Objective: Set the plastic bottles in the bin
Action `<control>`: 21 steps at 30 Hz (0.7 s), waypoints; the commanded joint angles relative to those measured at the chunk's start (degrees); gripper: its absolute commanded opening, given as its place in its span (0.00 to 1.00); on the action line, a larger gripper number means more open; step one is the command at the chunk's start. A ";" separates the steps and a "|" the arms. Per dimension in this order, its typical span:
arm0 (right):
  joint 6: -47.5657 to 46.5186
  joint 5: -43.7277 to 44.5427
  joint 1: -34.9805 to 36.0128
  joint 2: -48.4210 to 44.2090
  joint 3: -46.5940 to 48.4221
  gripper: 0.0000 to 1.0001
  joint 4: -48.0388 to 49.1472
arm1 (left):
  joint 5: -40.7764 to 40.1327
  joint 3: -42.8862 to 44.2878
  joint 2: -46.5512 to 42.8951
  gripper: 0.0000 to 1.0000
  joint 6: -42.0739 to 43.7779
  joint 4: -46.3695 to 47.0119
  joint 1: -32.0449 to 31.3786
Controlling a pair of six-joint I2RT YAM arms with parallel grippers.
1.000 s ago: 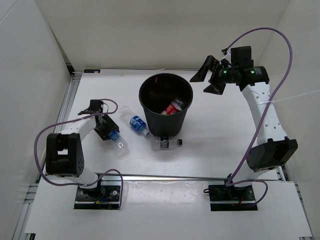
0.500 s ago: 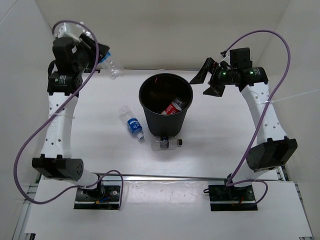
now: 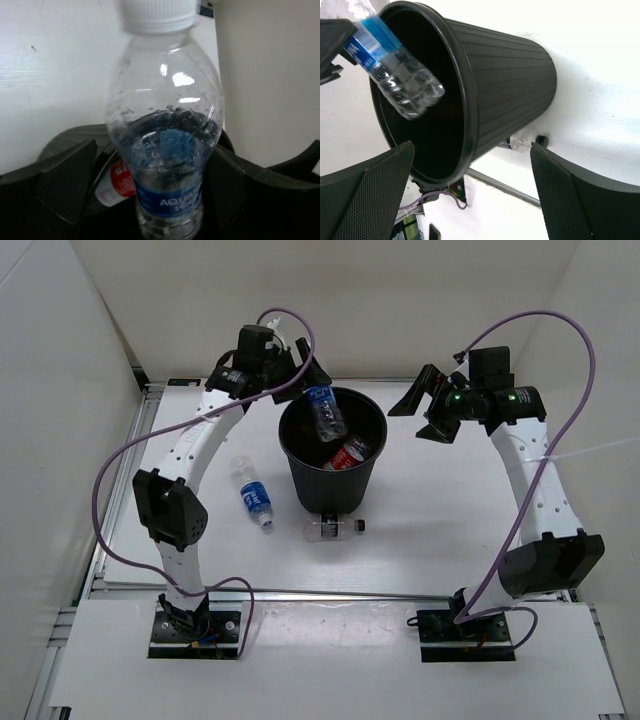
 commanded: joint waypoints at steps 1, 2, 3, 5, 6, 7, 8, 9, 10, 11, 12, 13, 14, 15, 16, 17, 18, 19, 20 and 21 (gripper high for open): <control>0.79 0.87 -0.38 -3.04 -2.14 1.00 1.53 | 1.66 1.13 -4.53 1.00 2.22 0.83 -0.59; 0.79 0.87 -0.38 -3.05 -2.15 1.00 2.05 | 1.66 1.13 -4.53 1.00 2.22 0.83 -0.59; 0.79 0.87 -0.38 -3.66 -2.84 1.00 2.06 | 1.66 2.61 -4.53 1.00 2.22 0.83 -0.59; 1.32 1.49 -0.38 -3.66 -3.37 1.00 2.06 | 1.14 2.62 -6.37 1.00 2.75 0.83 -0.59; 1.32 1.49 -0.38 -3.66 -3.38 1.00 2.06 | 0.35 2.62 -7.42 1.00 2.75 0.83 0.28; 1.32 1.49 -0.38 -3.66 -3.38 1.00 2.06 | -0.79 1.14 -8.91 1.00 2.75 0.83 0.81; 1.32 1.49 -0.38 -3.66 -3.38 1.00 2.06 | -4.45 -0.70 -12.58 1.00 2.75 0.83 1.34; 1.32 1.49 -0.38 -3.66 -3.38 1.00 2.06 | -6.84 -5.59 -14.79 1.00 2.75 0.83 2.83; 1.32 1.49 -0.38 -3.66 -3.38 1.00 2.06 | -9.30 -8.68 -17.16 1.00 2.14 0.83 3.71; 1.32 1.49 -0.38 -3.66 -3.38 1.00 2.06 | -13.50 -11.93 -21.62 1.00 2.13 0.83 4.76; 1.32 1.49 -0.38 -3.66 -3.38 1.00 2.06 | -15.11 -15.10 -23.58 1.00 1.35 0.83 6.95; 1.32 1.49 -0.90 -3.66 -3.90 1.00 2.06 | -16.26 -21.66 -25.43 1.00 1.34 0.83 8.19; 1.32 1.49 -0.91 -3.66 -3.90 1.00 2.06 | -16.88 -25.12 -27.01 1.00 0.04 0.83 9.59; 1.32 1.49 -0.91 -3.66 -3.90 1.00 2.06 | -15.23 -28.28 -29.38 1.00 -0.58 0.83 13.00; 1.32 1.49 -0.91 -3.66 -3.90 1.00 2.06 | -13.82 -33.71 -30.10 1.00 -1.29 -0.04 14.78; 1.32 1.49 -0.91 -3.66 -3.90 1.00 2.06 | -10.59 -36.11 -30.10 1.00 -1.81 -0.84 16.27; 1.32 1.49 -0.91 -3.66 -3.90 1.00 2.06 | -9.25 -38.22 -30.63 1.00 -2.69 -0.84 18.55; 1.32 1.49 -0.91 -3.05 -3.90 1.00 2.06 | -8.28 -42.42 -30.63 1.00 -3.22 -1.37 19.18; 0.80 0.97 -1.43 -2.52 -3.30 1.00 2.06 | -6.79 -44.29 -30.11 1.00 -4.36 -1.37 19.71; 0.79 0.96 -1.43 -2.52 -3.29 1.00 2.06 | -6.78 -45.79 -30.10 1.00 -4.37 -1.37 19.72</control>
